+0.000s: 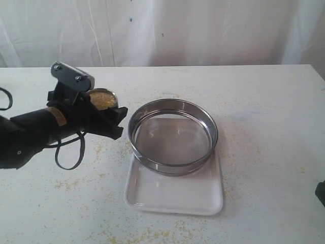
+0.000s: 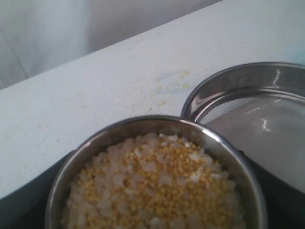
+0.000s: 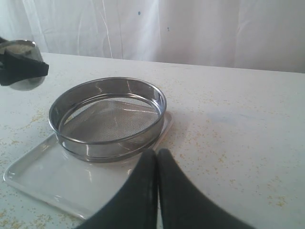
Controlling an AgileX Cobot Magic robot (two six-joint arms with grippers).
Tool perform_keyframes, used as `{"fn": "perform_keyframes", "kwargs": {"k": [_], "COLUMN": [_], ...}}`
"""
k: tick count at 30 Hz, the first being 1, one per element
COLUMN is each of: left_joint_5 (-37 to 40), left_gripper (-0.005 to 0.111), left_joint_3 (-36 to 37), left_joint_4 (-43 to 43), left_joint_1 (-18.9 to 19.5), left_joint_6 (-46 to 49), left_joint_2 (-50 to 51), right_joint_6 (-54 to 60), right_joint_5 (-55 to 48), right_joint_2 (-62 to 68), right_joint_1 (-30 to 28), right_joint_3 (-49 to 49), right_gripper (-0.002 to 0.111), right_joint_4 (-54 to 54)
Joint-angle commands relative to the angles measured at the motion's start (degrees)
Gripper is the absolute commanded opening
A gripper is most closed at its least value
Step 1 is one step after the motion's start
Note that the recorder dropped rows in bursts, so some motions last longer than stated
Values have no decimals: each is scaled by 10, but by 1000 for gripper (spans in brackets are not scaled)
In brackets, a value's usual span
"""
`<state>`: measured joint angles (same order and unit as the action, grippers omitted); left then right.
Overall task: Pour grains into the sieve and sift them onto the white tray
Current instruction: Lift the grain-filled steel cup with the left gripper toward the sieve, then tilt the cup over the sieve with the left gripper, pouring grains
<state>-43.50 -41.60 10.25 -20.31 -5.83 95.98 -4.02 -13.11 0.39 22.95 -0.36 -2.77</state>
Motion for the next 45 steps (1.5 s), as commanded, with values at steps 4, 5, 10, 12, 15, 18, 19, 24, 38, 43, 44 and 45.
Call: {"fn": "perform_keyframes", "kwargs": {"k": [4,5,10,12,15,18,19,24,38,43,44,45], "left_joint_5": [246,263,364,412,481,551,576,636,742,778,788,797], "left_gripper": [0,0,0,0,0,0,0,0,0,0,0,0], "left_joint_3": [-151,-165,-250,-283,-325,-365,-380,-426,-465,-465,-465,-465], "left_joint_4": [34,38,85,96,132,188,212,284,480,573,592,616], "left_joint_1": [-63,-70,-103,-119,-134,-148,-156,-174,-203,-217,-219,-224], "left_joint_6": [50,58,106,144,165,193,200,204,205,220,224,224], "left_joint_2": [-6,-5,34,58,87,111,119,147,177,182,185,188], "right_joint_6": [-2,-2,-2,-2,-2,-2,-2,-2,-2,-2,-2,-2], "right_joint_5": [3,3,3,3,3,3,3,3,3,3,3,3], "right_joint_2": [-4,-4,-4,-4,-4,-4,-4,-4,-4,-4,-4,-4], "right_joint_1": [-2,-2,-2,-2,-2,-2,-2,-2,-2,-2,-2,-2], "right_joint_3": [4,4,4,4,4,4,4,4,4,4,4,4], "right_gripper": [0,0,0,0,0,0,0,0,0,0,0,0], "right_joint_4": [0,0,0,0,0,0,0,0,0,0,0,0]}}
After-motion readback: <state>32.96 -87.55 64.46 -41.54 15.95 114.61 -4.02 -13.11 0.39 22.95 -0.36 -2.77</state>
